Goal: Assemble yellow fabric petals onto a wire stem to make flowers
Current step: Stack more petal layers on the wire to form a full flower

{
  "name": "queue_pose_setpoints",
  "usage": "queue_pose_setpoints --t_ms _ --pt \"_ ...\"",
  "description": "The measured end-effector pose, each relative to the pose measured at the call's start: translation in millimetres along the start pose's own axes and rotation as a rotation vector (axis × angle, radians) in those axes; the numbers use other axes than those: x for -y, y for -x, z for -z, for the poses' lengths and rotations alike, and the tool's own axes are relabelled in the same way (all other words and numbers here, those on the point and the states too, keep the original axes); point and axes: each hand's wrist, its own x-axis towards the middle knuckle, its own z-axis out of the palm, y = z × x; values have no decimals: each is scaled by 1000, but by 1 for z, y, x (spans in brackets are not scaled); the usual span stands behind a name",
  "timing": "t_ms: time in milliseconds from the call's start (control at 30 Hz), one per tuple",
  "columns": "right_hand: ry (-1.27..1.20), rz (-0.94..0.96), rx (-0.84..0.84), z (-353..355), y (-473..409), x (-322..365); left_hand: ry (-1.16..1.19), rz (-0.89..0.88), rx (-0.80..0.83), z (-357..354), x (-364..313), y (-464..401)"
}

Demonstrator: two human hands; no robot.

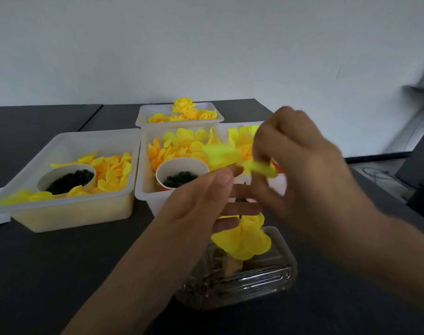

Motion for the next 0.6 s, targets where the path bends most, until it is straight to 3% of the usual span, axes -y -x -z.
queue_pose_setpoints --t_ms 100,233,333,433,500,600 --pt "-2 76 95 -3 9 18 190 22 -69 -10 -4 -6" --pt "-273 33 206 7 8 4 24 -76 -177 0 -3 -7" --pt "-348 -184 125 11 3 -10 -80 -79 -181 7 -1 -7" --pt "-634 -477 298 9 -4 -20 -160 -53 -100 11 -2 -5" --pt "-796 -541 425 7 -4 -25 -172 -28 -9 11 -5 -5" --pt "-935 -649 455 1 -3 -29 -165 6 58 10 -7 -7"
